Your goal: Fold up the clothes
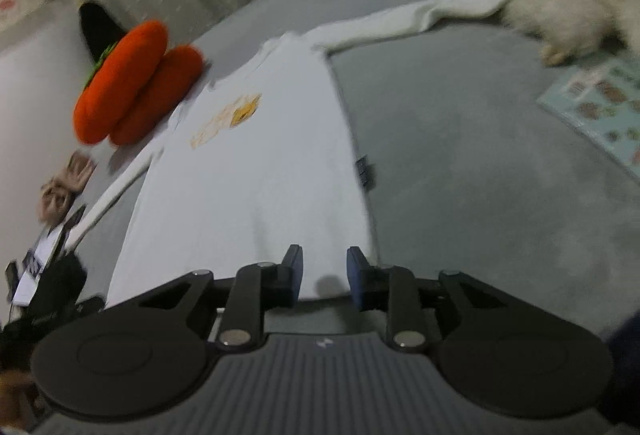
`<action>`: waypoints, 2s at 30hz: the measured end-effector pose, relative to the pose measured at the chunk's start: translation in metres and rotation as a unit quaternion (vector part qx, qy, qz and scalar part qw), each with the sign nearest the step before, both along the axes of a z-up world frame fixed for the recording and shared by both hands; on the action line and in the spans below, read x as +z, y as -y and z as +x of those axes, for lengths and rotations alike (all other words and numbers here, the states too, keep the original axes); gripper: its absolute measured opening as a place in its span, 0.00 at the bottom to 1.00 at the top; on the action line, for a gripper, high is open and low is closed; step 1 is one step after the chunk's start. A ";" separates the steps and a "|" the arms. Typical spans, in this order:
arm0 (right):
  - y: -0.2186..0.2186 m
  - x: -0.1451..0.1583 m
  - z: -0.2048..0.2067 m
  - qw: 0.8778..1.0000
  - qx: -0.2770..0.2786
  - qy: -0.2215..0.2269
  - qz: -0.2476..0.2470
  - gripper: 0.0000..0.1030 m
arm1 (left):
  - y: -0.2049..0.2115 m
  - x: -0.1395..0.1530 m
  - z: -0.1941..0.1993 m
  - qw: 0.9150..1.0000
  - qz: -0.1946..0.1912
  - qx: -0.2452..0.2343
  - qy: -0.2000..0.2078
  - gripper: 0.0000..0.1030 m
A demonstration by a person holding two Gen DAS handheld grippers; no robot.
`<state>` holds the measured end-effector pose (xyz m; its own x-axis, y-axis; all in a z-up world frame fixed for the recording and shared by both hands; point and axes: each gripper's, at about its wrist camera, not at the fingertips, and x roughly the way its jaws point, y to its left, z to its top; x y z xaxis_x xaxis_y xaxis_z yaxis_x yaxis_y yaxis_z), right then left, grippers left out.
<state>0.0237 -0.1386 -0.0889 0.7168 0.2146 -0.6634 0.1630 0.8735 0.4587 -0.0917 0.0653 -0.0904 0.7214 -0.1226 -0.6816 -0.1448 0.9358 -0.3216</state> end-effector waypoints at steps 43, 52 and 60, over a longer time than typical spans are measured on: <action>-0.017 0.004 -0.025 0.996 0.041 -0.016 -0.076 0.43 | -0.015 0.000 -0.014 1.000 -0.004 -0.021 0.007 0.11; -0.023 -0.004 -0.018 0.995 0.033 -0.025 -0.093 0.43 | -0.011 -0.008 -0.025 0.998 0.011 -0.058 -0.009 0.24; -0.026 -0.009 -0.008 0.994 0.022 -0.011 -0.109 0.25 | 0.003 -0.011 -0.015 0.995 0.059 -0.082 0.001 0.27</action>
<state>0.0160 -0.1127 -0.0975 0.6949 0.0955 -0.7128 0.1300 0.9581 0.2551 -0.1070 0.0624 -0.1010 0.6994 -0.1571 -0.6972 0.0125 0.9781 -0.2079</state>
